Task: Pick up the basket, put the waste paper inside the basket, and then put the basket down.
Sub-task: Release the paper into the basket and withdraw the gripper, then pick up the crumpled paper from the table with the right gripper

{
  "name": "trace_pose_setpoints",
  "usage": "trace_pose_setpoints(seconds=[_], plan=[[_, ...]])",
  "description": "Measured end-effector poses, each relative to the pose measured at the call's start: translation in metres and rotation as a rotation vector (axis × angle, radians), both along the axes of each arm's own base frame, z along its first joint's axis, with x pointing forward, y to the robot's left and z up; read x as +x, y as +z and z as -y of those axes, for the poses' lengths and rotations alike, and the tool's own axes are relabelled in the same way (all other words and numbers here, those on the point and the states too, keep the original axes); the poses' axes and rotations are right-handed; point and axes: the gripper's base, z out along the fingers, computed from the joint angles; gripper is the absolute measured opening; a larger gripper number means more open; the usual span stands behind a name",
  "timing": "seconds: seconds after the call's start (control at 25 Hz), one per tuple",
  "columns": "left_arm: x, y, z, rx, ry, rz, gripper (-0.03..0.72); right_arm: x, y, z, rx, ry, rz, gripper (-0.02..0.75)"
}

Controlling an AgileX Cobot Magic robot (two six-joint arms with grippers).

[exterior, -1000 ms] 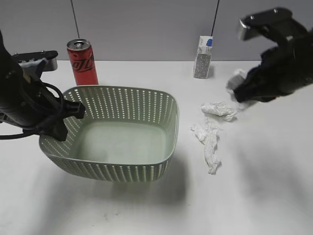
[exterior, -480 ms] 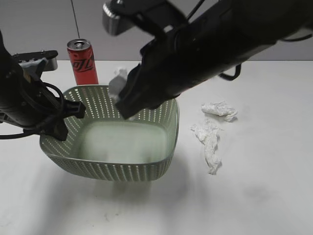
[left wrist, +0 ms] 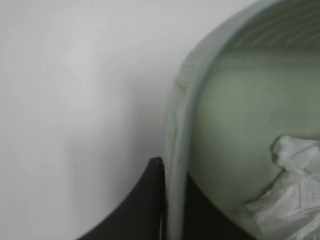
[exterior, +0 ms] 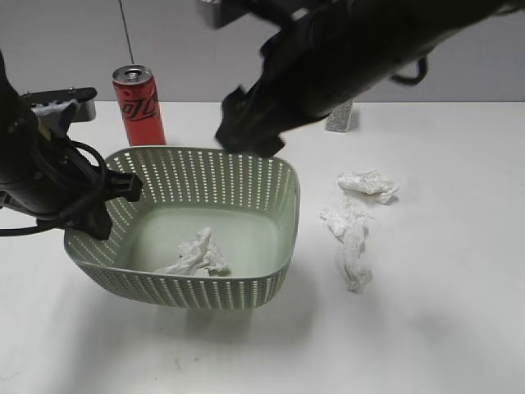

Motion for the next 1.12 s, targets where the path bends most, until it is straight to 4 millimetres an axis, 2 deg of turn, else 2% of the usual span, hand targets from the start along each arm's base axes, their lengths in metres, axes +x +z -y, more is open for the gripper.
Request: trace_pose_setpoints(seconds=[0.12,0.2,0.32,0.4,0.48,0.6,0.8,0.88,1.0,1.08,1.12], plan=[[0.000,0.000,0.000,0.000,0.000,-0.001,-0.001,0.033,0.013,0.036,-0.033,-0.145,0.018,0.585],[0.000,0.000,0.000,0.000,0.000,-0.001,-0.001,0.057,0.007,0.066,-0.047,-0.260,-0.010,0.584],[0.000,0.000,0.000,0.000,0.000,-0.001,-0.001,0.094,-0.021,0.109,-0.076,-0.416,-0.079,0.583],[0.000,0.000,0.000,0.000,0.000,-0.001,-0.001,0.112,-0.051,0.125,-0.102,-0.474,-0.128,0.583],[0.000,0.000,0.000,0.000,0.000,-0.001,-0.001,0.127,-0.077,0.130,-0.108,-0.500,-0.133,0.583],[0.000,0.000,0.000,0.000,0.000,-0.001,-0.001,0.143,-0.115,0.125,-0.102,-0.511,-0.113,0.583],[0.000,0.000,0.000,0.000,0.000,-0.001,-0.001,0.151,-0.165,0.123,-0.137,-0.511,-0.153,0.583],[0.000,0.000,0.000,0.000,0.000,-0.001,-0.001,0.150,-0.176,0.124,-0.160,-0.507,-0.184,0.583],[0.000,0.000,0.000,0.000,0.000,-0.001,-0.001,0.148,-0.179,0.124,-0.175,-0.503,-0.208,0.562],[0.000,0.000,0.000,0.000,0.000,0.000,-0.001,0.146,-0.180,0.125,-0.189,-0.501,-0.233,0.488],[0.000,0.000,0.000,0.000,0.000,0.000,-0.001,0.145,-0.180,0.125,-0.195,-0.501,-0.245,0.413]])
